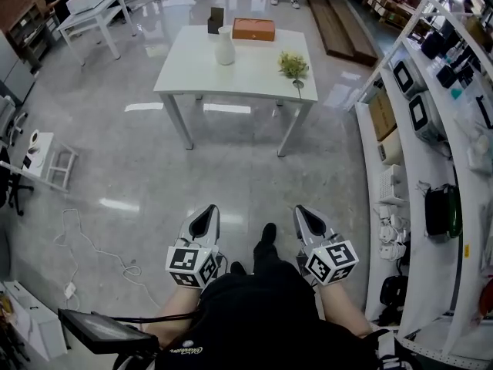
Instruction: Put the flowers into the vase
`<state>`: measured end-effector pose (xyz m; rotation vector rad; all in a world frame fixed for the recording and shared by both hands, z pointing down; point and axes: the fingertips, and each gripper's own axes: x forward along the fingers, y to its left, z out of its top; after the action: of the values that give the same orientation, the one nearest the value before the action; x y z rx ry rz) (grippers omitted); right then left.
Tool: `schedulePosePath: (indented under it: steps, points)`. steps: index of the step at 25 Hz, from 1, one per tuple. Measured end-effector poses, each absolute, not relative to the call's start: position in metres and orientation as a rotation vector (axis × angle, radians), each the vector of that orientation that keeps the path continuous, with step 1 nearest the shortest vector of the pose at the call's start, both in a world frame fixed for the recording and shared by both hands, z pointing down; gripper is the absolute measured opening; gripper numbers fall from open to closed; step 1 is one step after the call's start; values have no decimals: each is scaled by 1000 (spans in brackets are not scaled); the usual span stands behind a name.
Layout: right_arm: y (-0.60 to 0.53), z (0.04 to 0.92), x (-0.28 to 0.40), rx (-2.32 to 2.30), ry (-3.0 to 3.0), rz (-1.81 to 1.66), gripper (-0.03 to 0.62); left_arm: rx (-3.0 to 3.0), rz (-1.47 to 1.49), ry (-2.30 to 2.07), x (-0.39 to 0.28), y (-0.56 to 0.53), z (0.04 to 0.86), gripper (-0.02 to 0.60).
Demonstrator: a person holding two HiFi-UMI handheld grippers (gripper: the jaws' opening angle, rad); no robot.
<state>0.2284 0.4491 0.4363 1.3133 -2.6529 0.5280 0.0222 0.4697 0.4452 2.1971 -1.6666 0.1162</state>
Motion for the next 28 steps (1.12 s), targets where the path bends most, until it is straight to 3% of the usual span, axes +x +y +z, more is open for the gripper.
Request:
schedulePosePath:
  steps: [28]
  points:
    - [98, 443, 249, 1106, -2748, 555, 0, 2107, 138, -1838, 49, 147, 432, 6]
